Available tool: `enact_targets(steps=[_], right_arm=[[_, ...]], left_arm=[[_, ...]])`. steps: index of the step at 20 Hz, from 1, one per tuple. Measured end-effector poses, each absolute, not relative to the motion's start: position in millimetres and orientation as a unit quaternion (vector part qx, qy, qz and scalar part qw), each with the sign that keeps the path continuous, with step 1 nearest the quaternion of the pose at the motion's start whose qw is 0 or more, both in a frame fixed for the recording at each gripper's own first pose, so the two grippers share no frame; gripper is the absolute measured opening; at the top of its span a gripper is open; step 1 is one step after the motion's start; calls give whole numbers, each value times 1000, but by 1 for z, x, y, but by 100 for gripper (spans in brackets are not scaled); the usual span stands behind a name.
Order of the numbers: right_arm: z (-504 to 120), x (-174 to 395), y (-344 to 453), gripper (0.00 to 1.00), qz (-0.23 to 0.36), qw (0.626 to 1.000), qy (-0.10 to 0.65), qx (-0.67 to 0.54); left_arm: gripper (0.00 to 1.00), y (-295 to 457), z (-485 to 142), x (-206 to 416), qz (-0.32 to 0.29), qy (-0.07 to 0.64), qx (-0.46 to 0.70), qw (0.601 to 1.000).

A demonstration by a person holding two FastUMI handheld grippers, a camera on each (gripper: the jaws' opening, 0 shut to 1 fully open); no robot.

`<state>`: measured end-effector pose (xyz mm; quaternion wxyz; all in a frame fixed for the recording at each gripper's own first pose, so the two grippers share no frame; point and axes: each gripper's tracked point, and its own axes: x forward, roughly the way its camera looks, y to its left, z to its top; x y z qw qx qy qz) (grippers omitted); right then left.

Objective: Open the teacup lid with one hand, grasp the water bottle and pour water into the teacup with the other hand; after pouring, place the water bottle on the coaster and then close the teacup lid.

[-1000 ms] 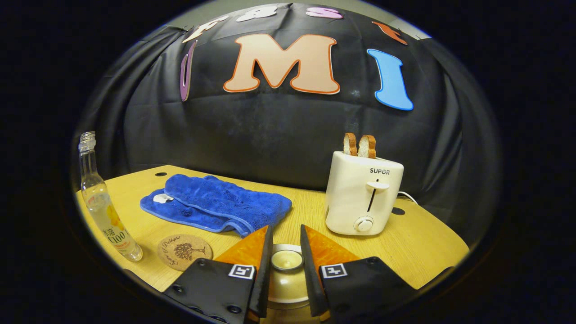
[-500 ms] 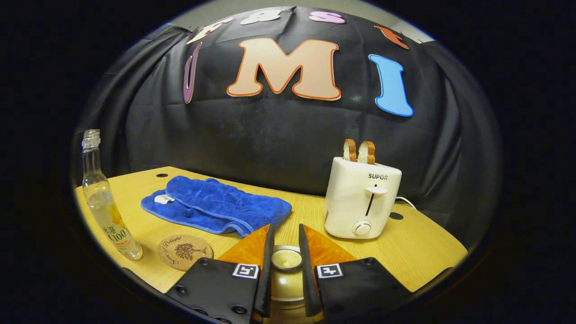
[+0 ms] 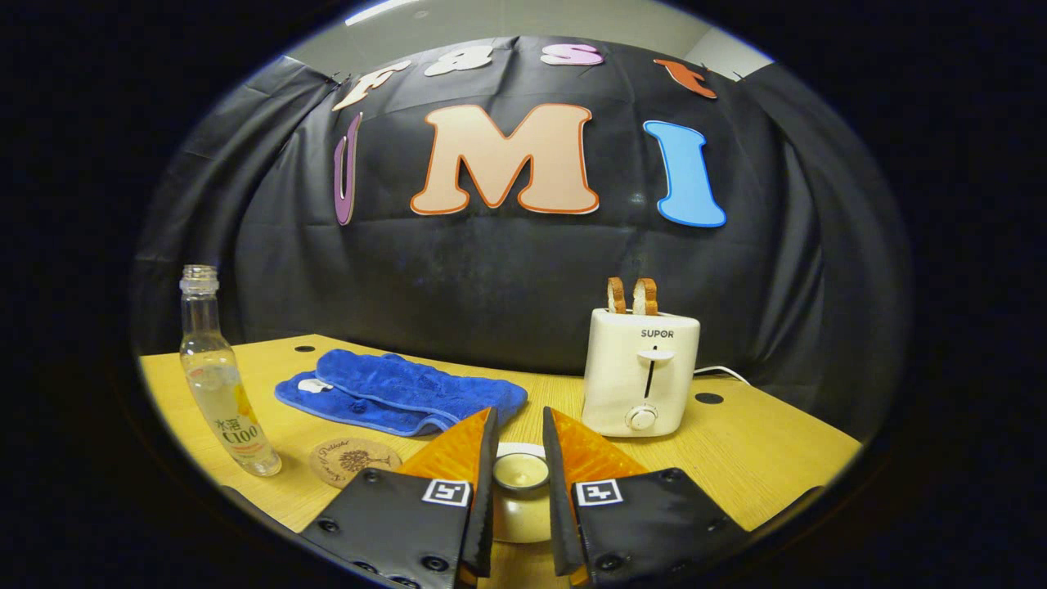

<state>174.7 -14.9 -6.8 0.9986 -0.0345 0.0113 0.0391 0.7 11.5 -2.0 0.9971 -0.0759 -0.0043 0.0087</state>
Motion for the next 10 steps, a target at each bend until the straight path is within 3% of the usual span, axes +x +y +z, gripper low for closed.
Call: enact_targets(steps=[10], right_arm=[[3,70,-53,31,50,999,-2,-1]], left_arm=[[94,29,-5,16,54,0,-75,996]])
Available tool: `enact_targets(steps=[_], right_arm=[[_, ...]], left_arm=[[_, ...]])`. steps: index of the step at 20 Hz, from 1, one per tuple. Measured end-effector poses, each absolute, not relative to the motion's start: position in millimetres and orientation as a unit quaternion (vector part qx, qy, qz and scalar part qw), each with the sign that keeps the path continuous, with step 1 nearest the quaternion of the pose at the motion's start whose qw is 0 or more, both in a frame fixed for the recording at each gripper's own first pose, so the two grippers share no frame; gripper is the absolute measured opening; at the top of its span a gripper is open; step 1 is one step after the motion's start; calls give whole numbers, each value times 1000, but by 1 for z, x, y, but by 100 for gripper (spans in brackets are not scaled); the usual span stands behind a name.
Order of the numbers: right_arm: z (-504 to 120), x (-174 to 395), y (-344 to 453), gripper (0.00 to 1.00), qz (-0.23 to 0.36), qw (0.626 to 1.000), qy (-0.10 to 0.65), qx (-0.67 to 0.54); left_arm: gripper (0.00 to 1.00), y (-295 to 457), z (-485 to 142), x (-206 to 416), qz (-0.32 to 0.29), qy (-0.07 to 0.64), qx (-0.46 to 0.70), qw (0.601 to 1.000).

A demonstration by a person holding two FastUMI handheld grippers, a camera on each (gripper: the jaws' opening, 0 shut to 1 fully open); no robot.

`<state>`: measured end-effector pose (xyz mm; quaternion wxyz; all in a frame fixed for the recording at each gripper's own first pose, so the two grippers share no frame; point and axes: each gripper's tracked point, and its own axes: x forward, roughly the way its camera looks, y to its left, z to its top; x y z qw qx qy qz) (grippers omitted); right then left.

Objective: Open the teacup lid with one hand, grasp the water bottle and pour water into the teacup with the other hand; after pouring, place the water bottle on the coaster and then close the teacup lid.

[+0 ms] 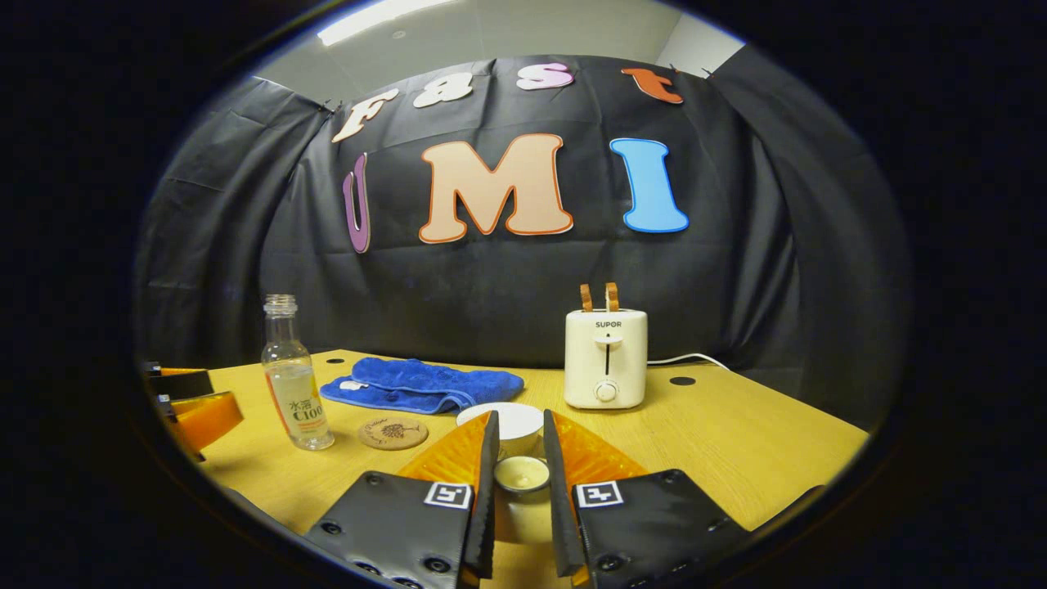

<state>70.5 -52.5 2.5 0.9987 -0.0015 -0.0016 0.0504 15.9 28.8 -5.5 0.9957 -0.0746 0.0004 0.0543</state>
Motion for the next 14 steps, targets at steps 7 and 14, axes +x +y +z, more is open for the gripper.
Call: enact_targets(steps=[7,14], right_arm=[[3,47,-58,32,51,999,-1,-2],[3,43,-58,32,51,999,-1,-2]], left_arm=[[94,47,-6,75,76,4,-74,994],[94,59,-13,131,61,6,-72,996]])
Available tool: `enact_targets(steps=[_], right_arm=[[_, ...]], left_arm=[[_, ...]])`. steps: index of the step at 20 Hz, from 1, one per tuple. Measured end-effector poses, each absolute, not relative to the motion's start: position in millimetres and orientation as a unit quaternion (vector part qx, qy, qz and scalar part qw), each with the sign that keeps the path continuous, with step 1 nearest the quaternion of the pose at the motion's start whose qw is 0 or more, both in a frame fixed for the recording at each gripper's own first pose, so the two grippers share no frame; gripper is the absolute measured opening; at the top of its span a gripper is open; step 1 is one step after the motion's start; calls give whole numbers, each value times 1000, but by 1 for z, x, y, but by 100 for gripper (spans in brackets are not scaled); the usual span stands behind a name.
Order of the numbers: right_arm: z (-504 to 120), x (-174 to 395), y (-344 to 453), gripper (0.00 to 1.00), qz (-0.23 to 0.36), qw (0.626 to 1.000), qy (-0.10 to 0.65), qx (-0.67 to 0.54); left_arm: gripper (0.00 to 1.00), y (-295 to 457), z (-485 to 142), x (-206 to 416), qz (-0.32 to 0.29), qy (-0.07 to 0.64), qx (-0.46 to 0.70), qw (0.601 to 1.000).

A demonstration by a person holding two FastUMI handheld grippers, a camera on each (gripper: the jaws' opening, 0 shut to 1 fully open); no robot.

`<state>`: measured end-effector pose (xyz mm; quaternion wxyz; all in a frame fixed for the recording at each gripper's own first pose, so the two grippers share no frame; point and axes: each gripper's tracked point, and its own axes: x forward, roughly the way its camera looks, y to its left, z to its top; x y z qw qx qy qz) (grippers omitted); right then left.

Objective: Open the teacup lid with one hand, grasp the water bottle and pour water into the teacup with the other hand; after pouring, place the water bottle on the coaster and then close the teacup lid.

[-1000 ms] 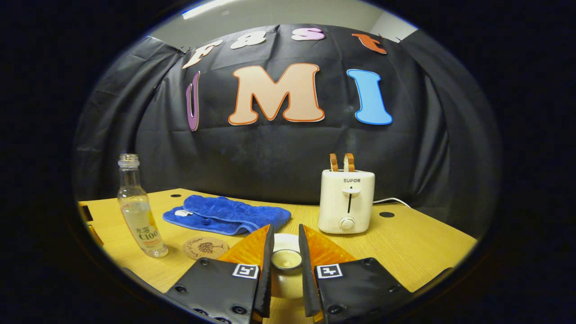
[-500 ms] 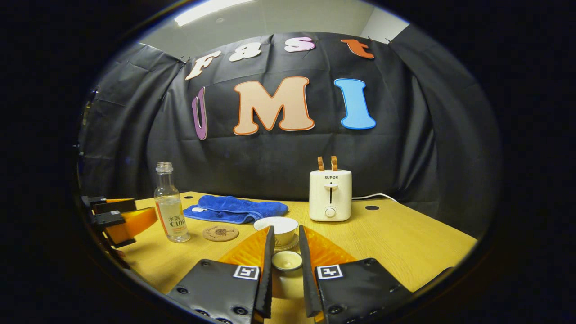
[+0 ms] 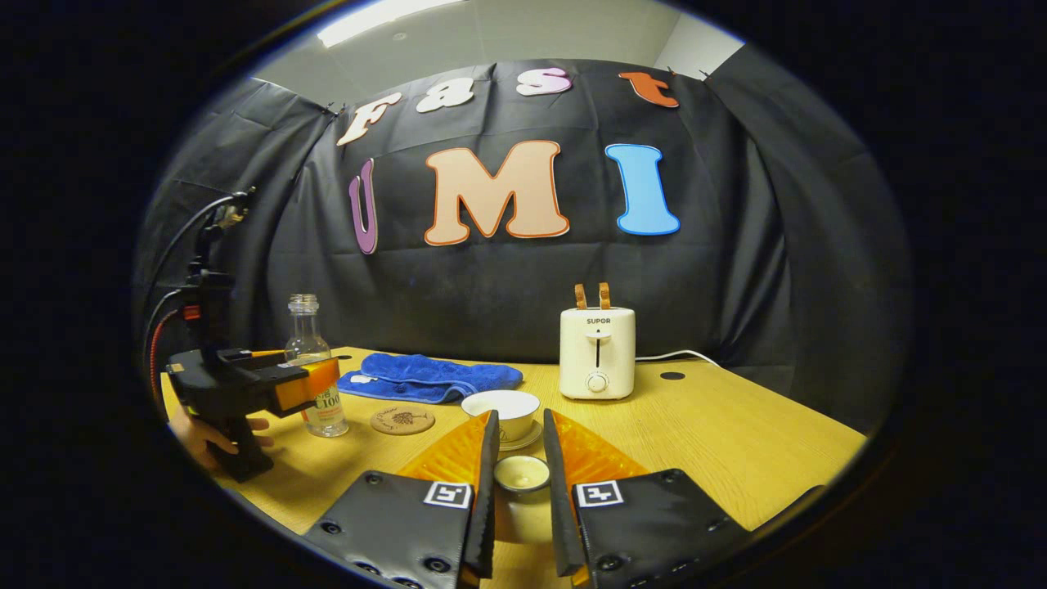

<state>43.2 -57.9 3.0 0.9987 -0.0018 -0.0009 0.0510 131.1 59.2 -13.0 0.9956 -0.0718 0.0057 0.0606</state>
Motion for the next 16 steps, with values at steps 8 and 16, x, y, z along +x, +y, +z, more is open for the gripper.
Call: enact_targets(steps=[8,16], right_arm=[[3,43,-57,32,53,999,0,-1],[3,43,-58,32,50,999,1,-1]], left_arm=[[73,45,-10,153,-4,-4,-77,997],[70,17,-6,166,-96,-13,-69,993]])
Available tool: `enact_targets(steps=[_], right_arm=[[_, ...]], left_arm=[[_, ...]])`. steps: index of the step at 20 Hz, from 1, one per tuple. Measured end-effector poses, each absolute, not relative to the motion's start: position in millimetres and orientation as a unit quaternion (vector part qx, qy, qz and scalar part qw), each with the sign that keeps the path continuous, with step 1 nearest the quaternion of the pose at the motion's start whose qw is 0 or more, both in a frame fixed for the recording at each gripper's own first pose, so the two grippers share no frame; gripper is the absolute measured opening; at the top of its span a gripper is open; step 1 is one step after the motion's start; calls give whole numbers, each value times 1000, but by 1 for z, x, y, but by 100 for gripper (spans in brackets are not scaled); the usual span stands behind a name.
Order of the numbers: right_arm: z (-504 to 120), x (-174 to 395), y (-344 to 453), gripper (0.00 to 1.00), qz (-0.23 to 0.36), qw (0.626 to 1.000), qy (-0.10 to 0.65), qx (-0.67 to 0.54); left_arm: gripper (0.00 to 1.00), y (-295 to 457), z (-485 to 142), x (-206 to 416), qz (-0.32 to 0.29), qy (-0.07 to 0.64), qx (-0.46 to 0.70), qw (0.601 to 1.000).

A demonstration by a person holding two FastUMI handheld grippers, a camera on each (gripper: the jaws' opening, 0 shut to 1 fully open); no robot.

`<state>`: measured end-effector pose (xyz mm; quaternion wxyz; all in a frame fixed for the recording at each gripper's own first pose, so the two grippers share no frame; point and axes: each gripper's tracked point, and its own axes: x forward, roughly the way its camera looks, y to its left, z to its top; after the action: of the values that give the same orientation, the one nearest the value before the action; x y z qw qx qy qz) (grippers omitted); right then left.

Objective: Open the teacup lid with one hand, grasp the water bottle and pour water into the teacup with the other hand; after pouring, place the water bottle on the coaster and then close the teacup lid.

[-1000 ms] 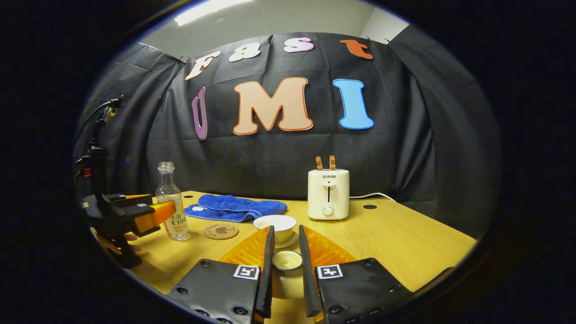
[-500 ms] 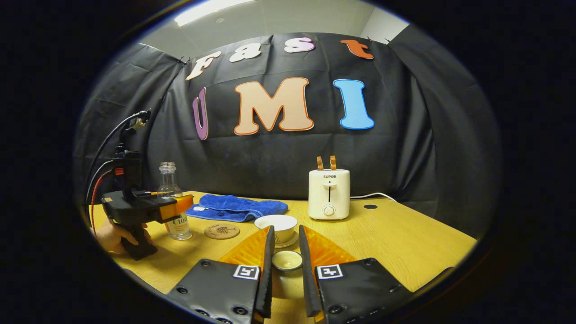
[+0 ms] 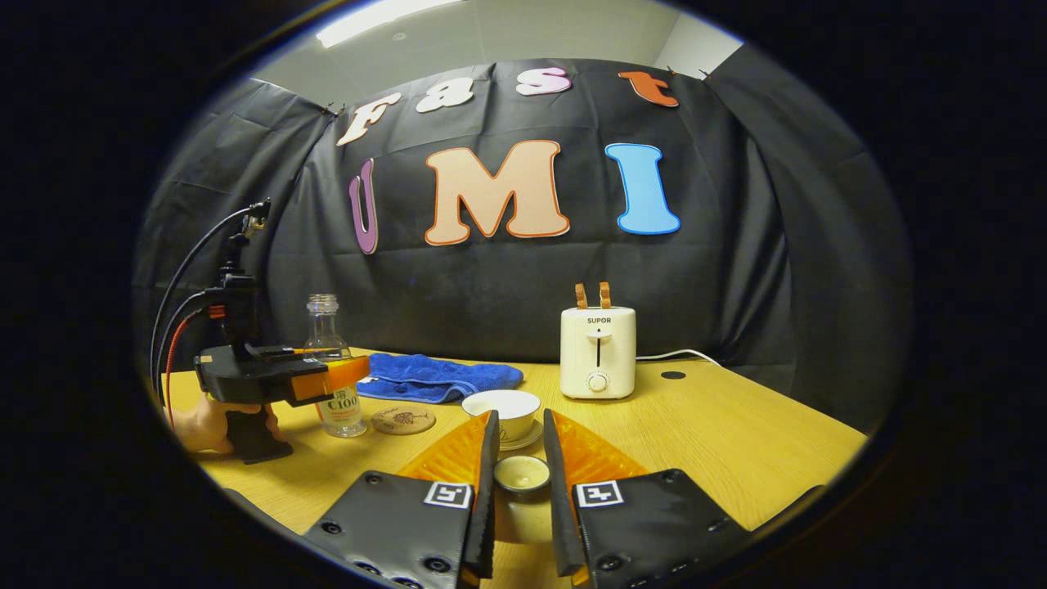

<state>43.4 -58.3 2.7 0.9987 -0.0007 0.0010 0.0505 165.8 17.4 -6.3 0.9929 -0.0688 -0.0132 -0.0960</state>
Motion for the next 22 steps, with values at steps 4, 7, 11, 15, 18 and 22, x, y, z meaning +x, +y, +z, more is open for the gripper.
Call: enact_targets(steps=[4,7,11,15,18,22], right_arm=[[2,43,-60,32,49,999,2,-1],[3,43,-65,32,46,999,1,-1],[3,45,-70,32,44,999,1,-1],[3,45,-78,32,37,999,1,-1],[5,46,-88,32,28,1000,1,-1],[5,47,-109,32,8,1000,-1,-1]], left_arm=[[70,10,-4,175,-130,-14,-48,990],[69,12,-6,182,-128,8,-4,992],[70,31,-10,196,-86,44,138,986],[70,31,-1,205,-73,64,294,951],[70,13,4,212,-81,66,398,911],[70,-9,4,211,-93,68,481,869]])
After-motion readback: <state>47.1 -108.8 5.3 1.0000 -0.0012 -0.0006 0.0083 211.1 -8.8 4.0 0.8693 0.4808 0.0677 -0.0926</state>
